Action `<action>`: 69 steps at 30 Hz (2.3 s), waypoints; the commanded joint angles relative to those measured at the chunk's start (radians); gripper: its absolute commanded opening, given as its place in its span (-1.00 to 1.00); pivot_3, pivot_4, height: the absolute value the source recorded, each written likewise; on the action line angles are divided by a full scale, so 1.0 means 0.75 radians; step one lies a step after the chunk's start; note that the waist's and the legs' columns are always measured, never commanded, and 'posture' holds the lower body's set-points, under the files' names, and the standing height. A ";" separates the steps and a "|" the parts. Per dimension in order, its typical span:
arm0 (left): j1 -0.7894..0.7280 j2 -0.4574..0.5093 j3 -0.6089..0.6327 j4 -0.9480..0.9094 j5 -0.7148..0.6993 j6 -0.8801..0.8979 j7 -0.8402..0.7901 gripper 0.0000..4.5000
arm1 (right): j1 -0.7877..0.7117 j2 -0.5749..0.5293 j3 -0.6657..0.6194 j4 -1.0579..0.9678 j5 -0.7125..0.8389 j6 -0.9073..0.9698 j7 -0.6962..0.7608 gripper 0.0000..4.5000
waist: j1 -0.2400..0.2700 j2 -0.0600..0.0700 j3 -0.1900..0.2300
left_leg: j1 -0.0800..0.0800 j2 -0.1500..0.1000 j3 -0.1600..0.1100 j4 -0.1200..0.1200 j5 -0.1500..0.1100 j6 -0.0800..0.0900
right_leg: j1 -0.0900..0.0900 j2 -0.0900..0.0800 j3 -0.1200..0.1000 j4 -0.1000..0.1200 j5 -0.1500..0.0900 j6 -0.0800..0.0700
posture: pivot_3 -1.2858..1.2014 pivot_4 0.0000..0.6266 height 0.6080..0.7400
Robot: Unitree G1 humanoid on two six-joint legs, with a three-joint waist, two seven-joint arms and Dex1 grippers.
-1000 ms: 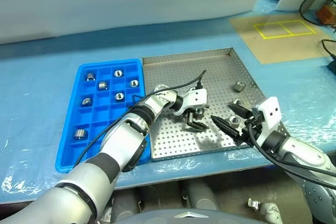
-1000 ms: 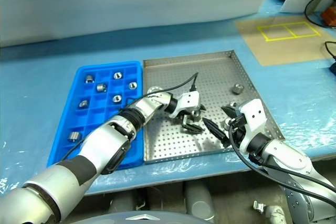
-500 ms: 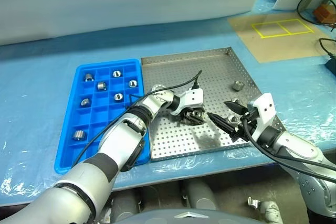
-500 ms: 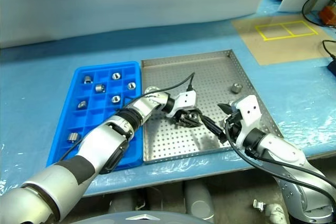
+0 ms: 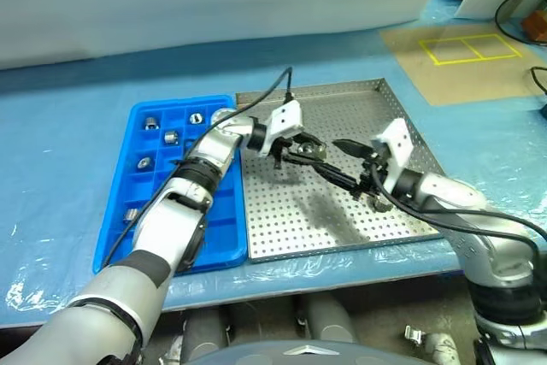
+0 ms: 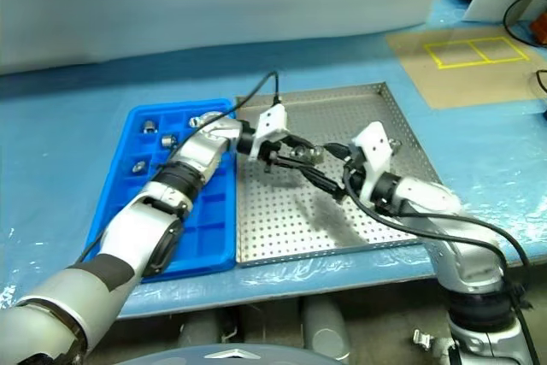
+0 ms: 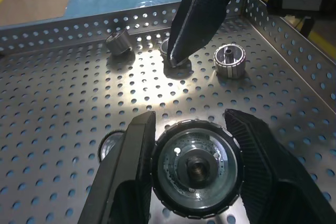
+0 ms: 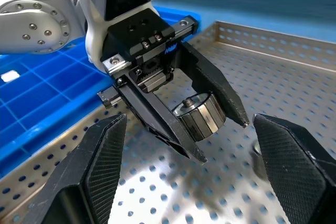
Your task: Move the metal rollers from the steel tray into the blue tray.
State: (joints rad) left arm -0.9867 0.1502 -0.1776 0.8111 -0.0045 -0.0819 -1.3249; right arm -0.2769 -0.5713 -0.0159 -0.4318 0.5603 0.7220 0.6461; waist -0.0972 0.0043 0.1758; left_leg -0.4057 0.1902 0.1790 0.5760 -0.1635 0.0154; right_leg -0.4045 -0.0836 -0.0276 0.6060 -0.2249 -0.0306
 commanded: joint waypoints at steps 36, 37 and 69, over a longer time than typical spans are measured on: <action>0.682 0.459 0.247 -0.913 -0.257 0.626 0.617 -0.24 | -0.685 0.480 0.376 0.928 -0.296 -0.487 0.691 0.75 | 0.347 0.000 0.002 | -0.004 0.001 -0.004 -0.007 0.006 -0.020 | -0.011 -0.004 -0.006 0.012 -0.001 -0.002 | 0.27 -0.52 1.00; 0.677 0.456 0.233 -0.904 -0.258 0.624 0.607 -0.24 | -0.674 0.473 0.373 0.915 -0.298 -0.482 0.685 0.75 | 0.346 0.000 0.002 | -0.004 0.001 -0.004 -0.007 0.007 -0.021 | -0.012 -0.004 -0.006 0.013 -0.001 -0.002 | 0.26 -0.52 1.00; 0.132 0.248 0.080 -0.349 -0.215 0.385 0.452 0.80 | -0.456 0.278 0.197 0.585 -0.268 -0.331 0.447 0.75 | 0.298 -0.001 0.001 | -0.011 -0.001 -0.003 -0.005 0.013 -0.030 | -0.023 -0.003 -0.002 0.023 -0.002 -0.003 | -0.03 -0.52 1.00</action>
State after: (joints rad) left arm -0.8376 0.3553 -0.1089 0.4995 -0.1741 0.2588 -0.9753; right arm -0.6351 -0.3530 0.1651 0.0755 0.3365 0.4605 1.0062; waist 0.1261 0.0037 0.1768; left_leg -0.4139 0.1893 0.1770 0.5728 -0.1538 -0.0069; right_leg -0.4220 -0.0859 -0.0287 0.6234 -0.2262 -0.0330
